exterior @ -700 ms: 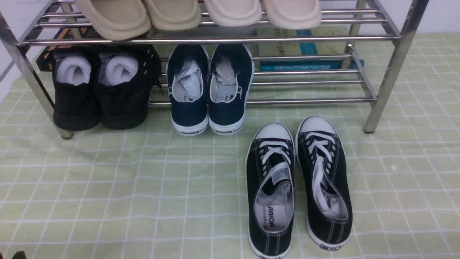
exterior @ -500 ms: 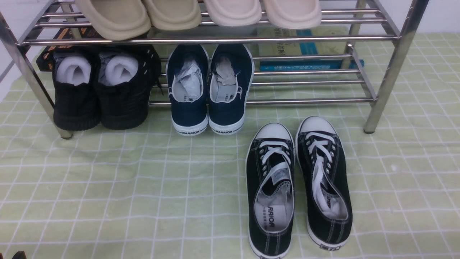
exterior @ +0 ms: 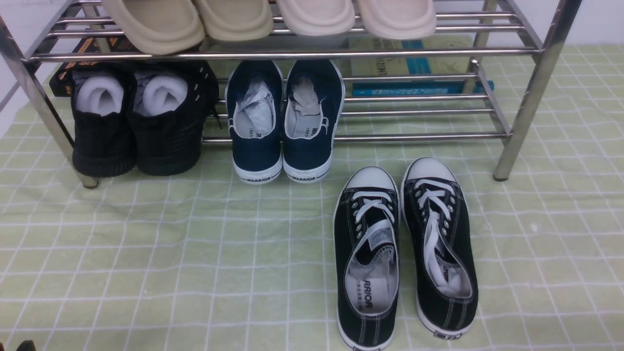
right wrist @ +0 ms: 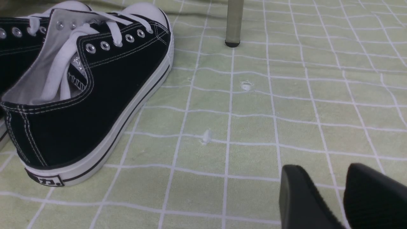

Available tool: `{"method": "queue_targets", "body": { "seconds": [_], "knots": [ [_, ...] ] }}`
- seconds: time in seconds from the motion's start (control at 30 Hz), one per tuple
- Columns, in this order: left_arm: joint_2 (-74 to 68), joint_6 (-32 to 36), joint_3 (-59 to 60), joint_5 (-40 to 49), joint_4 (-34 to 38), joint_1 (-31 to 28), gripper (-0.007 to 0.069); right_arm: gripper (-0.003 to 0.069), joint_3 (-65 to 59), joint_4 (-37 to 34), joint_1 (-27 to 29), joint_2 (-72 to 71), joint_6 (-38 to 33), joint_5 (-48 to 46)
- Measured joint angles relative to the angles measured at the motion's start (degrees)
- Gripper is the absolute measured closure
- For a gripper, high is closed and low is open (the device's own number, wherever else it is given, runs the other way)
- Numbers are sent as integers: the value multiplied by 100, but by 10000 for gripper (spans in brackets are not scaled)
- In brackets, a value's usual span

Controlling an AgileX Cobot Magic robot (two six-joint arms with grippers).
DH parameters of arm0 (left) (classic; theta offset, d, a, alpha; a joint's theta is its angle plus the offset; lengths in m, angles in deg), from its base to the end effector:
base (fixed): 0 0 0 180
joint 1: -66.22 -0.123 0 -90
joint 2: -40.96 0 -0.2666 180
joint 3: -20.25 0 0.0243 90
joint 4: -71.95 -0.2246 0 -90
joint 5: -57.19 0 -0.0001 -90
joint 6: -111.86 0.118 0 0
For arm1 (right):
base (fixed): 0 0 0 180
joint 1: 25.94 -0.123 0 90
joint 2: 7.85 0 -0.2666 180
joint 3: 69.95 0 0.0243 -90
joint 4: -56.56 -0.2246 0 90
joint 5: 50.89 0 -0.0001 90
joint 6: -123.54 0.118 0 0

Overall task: Take the shoes off the shelf with your hand from the green coffee tablecloth.
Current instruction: 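Grasp a shoe standing on the lower shelf of the shoe rack with the left gripper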

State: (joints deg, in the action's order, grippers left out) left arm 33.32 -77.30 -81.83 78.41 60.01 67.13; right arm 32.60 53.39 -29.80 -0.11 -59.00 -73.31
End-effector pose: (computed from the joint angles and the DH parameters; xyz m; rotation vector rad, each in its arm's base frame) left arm 0.0708 0.0077 0.1668 -0.0051 1.8563 0.0827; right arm 0.0697 0.0072 0.1662 -0.0713 1.8768 0.0708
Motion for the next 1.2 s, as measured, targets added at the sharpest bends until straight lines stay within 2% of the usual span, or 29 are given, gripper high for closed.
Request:
{"method": "queue_targets", "body": {
  "seconds": [0.27, 0.33, 0.4, 0.43, 0.47, 0.5, 0.53, 0.57, 0.6, 0.7, 0.97, 1.13, 1.2],
  "knots": [
    [0, -16, 0, 0, 22, 0, 383, 422, 0, 0, 0, 0, 0, 0],
    [0, -320, 0, -20, 394, 0, 383, 422, 0, 0, 0, 0, 0, 0],
    [0, -1013, 0, -47, 1235, 0, 383, 422, 0, 0, 0, 0, 0, 0],
    [0, -1175, 0, -53, 1334, 0, 383, 422, 0, 0, 0, 0, 0, 0],
    [0, -1877, 0, -54, 2177, 0, 383, 421, 0, 0, 0, 0, 0, 0],
    [0, -2232, 0, -42, 2700, 0, 383, 421, 0, 0, 0, 0, 0, 0],
    [0, -2319, 0, -35, 2800, 0, 383, 421, 0, 0, 0, 0, 0, 0],
    [0, -2730, 6, -20, 3181, 0, 383, 421, 0, 0, 0, 0, 0, 0],
    [0, -3353, 19, 15, 3935, 0, 383, 421, 0, 0, 0, 0, 0, 0],
    [0, -3899, 25, 29, 4406, 0, 383, 421, 0, 0, 0, 0, 0, 0],
    [0, -3946, 25, -223, 4438, 0, 383, 421, 0, 0, 0, 0, 0, 0],
    [0, -3058, -259, -165, 4236, 0, 393, 421, 0, 0, 0, 0, 0, 0],
    [-176, -2800, -717, 57, 4034, 0, 428, 421, 0, 0, 0, 0, 0, 0]
  ]
}}
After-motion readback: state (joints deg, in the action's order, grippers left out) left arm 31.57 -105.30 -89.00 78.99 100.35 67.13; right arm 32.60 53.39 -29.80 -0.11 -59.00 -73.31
